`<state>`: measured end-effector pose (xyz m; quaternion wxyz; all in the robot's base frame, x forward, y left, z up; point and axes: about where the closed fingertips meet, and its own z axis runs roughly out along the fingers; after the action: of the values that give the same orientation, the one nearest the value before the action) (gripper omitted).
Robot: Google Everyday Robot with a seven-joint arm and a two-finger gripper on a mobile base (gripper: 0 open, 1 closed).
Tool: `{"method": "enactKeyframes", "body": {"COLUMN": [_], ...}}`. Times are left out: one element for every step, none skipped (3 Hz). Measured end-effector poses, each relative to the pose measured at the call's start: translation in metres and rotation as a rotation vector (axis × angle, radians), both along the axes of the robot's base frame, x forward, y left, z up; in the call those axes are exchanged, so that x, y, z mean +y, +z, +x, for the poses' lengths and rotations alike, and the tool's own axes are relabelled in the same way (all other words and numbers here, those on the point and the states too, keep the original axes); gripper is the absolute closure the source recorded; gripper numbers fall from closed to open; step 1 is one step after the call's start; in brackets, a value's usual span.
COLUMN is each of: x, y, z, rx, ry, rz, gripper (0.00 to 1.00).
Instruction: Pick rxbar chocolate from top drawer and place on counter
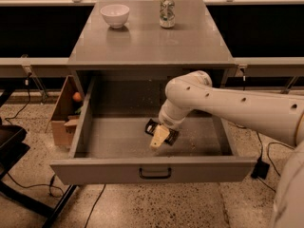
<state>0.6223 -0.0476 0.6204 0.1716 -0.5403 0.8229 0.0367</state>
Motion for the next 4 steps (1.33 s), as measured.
{"method": "enactKeyframes", "body": {"x": [-0.0086, -0.0098, -0.0098, -0.0098], "y": [-0.0244, -0.0281, -0.0282, -0.0282], "z": [-0.0024, -0.0055, -0.0055, -0.0055], "rx": [0.049, 0.065, 0.065, 0.065], "ry": [-0.011, -0.015, -0.015, -0.015], "rz": [-0.014, -0.016, -0.016, -0.016], "gripper": [0.18, 0.50, 0.73, 0.96]}}
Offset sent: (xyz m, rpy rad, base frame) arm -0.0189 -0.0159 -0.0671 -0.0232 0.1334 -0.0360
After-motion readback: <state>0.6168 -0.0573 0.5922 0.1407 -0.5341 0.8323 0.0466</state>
